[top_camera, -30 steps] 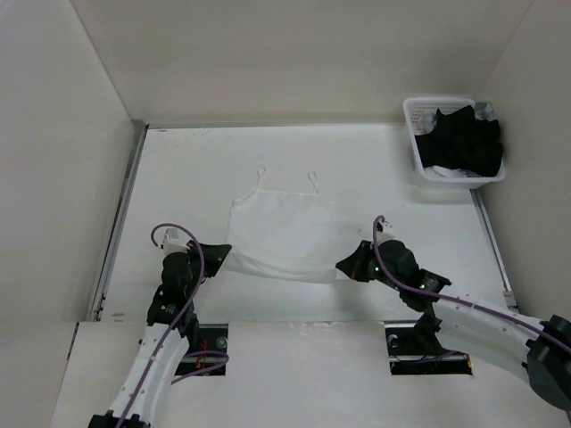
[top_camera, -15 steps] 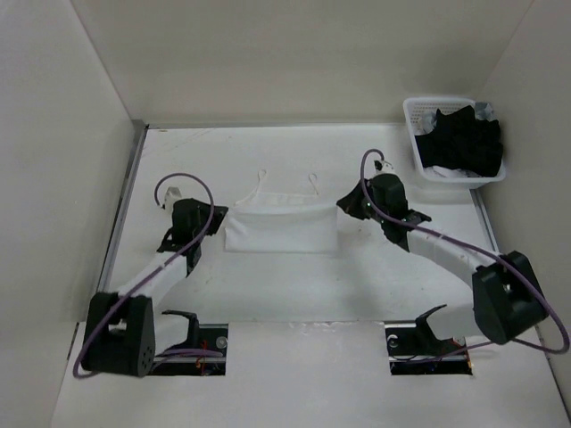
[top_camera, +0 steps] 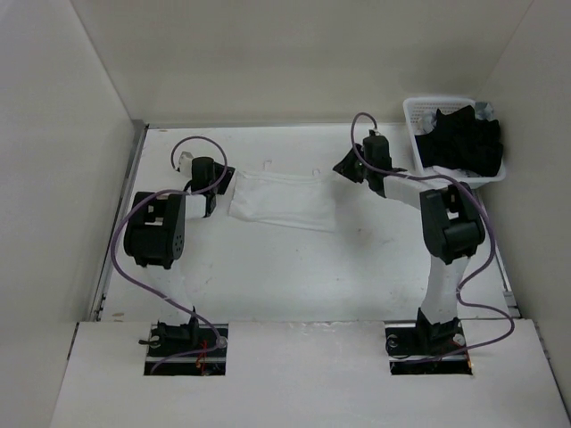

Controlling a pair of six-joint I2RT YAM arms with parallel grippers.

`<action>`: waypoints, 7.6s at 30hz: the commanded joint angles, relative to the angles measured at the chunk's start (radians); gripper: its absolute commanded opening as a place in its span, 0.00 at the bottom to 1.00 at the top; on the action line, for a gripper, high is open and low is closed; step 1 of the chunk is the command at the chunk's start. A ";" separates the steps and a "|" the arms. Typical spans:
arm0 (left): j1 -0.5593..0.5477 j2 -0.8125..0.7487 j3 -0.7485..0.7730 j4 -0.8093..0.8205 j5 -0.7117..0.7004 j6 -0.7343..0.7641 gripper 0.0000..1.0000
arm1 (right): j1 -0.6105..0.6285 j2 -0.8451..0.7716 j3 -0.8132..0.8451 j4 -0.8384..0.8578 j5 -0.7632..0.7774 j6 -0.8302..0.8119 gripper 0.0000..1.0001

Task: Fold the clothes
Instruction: Fold the tank top

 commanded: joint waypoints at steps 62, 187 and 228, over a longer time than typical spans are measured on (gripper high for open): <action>-0.013 -0.257 -0.588 0.242 0.018 0.014 0.04 | 0.202 -0.382 -0.710 0.239 0.068 0.165 0.46; -0.261 -0.462 -0.580 0.115 -0.087 0.112 0.19 | 0.090 -0.355 -0.624 0.253 0.025 0.084 0.06; -0.353 -0.724 -0.655 0.104 0.108 0.201 0.33 | 0.041 -0.793 -0.881 0.112 0.118 0.156 0.05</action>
